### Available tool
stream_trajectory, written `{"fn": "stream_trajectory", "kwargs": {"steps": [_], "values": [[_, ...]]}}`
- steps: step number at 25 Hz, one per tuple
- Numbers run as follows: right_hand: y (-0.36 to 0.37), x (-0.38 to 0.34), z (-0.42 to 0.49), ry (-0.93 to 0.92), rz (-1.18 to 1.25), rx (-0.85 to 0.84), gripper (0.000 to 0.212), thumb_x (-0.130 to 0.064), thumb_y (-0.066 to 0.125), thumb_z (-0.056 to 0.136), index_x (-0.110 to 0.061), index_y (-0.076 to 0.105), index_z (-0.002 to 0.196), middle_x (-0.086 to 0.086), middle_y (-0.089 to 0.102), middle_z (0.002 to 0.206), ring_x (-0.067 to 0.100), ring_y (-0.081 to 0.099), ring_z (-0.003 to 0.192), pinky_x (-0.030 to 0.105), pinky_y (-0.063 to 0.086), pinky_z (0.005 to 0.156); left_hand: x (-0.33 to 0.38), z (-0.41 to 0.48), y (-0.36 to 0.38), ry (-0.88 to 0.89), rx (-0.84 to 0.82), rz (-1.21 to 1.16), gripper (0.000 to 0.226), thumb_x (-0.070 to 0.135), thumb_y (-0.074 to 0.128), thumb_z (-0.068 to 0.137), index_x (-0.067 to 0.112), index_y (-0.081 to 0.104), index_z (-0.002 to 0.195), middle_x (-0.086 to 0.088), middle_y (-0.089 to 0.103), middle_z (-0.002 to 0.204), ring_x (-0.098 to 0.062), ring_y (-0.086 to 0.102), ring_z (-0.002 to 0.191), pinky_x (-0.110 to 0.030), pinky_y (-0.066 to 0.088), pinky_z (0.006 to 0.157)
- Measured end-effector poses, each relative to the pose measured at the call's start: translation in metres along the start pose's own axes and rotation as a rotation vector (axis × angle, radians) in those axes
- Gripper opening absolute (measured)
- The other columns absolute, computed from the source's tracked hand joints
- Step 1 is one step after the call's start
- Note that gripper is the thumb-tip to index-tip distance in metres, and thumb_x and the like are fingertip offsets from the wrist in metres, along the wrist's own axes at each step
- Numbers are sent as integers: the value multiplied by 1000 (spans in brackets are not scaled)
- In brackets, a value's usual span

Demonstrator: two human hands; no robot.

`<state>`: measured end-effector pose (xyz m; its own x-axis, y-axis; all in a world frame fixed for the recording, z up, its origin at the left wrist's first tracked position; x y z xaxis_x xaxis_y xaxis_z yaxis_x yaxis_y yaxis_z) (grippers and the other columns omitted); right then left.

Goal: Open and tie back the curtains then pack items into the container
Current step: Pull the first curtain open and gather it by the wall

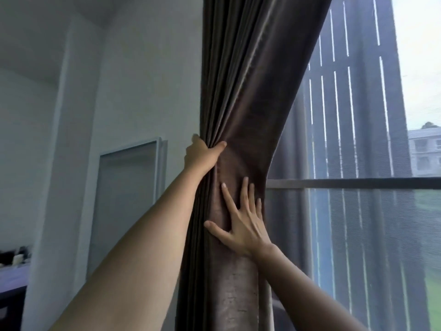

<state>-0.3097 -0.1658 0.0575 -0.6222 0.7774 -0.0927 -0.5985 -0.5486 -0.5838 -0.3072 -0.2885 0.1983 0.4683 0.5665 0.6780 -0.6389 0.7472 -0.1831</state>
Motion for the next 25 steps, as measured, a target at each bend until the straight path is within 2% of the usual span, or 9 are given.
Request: {"fn": "stream_trajectory", "kwargs": {"steps": [1, 3, 7, 11, 14, 15, 17, 20, 25], "values": [[8, -6, 6, 5, 10, -8, 91, -83, 28, 69, -49, -22, 138, 10, -36, 151, 28, -32, 139, 50, -9, 114, -3, 4, -5, 34, -9, 1, 71, 49, 63, 81, 10, 40, 137, -16, 51, 135, -34, 52, 120, -39, 44, 98], [21, -13, 17, 16, 17, -28, 92, -84, 26, 67, -50, -23, 137, 10, -34, 151, 28, -32, 139, 49, -10, 114, -7, 10, -12, 83, -1, 43, 55, 45, 59, 85, 9, 51, 126, -13, 58, 125, -33, 56, 113, -38, 47, 93], [27, -23, 36, 22, 16, -179, 97, -83, 39, 71, -45, -12, 144, 8, -30, 154, 29, -25, 142, 51, -1, 116, -24, 10, -17, 51, 83, 288, 41, 38, 46, 95, 7, 47, 122, -16, 55, 124, -36, 54, 112, -38, 41, 80], [13, -24, 29, -4, 57, -262, 91, -72, 47, 79, -42, -7, 147, 7, -29, 154, 28, -23, 142, 47, 2, 117, -23, 2, -22, 104, 109, 330, 38, 34, 46, 96, 5, 44, 120, -19, 57, 119, -38, 56, 107, -37, 38, 72], [-5, -20, 15, -24, 57, -274, 81, -67, 44, 84, -43, -1, 147, 7, -22, 156, 27, -17, 144, 43, 5, 117, -17, -13, -27, 198, 197, 298, 62, 29, 59, 90, 8, 27, 139, -19, 47, 135, -36, 51, 119, -40, 45, 84], [-13, -17, 11, -29, 34, -252, 77, -66, 42, 86, -42, 1, 148, 7, -17, 158, 26, -14, 145, 43, 7, 118, -13, -21, -27, 289, 256, 325, 77, 26, 64, 87, 10, 17, 145, -19, 36, 145, -34, 42, 129, -42, 43, 94], [-34, -13, 3, -66, -85, -111, 71, -62, 37, 90, -37, 6, 149, 5, -7, 160, 21, -10, 146, 43, 7, 120, 6, -36, -22, 499, 339, 411, 94, 21, 69, 82, 13, 3, 149, -17, 11, 156, -33, 19, 143, -49, 29, 109], [-75, -4, -11, -76, -240, 71, 71, -58, 33, 93, -25, 10, 150, 0, -5, 159, 11, -16, 142, 35, -5, 117, 44, -54, -9, 673, 358, 554, 96, 21, 67, 83, 14, -2, 149, -13, -1, 158, -31, 2, 146, -53, 15, 113], [-168, 23, -59, 44, -347, 109, 76, -60, 29, 92, -19, 4, 151, -2, -9, 159, 10, -19, 141, 33, -8, 116, 112, -87, 11, 798, 223, 661, 89, -2, 56, 85, 18, -2, 150, -5, -8, 159, -30, -7, 145, -53, 7, 114]]}}
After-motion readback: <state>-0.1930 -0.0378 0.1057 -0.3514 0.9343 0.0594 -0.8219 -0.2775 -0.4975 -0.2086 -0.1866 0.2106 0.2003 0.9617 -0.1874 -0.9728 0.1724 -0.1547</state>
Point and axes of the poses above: each hand's wrist, its own z-axis towards the middle knuckle, its own y-axis out of the palm, x = y × z, the point moved 1 cm from there along z, towards the middle knuckle
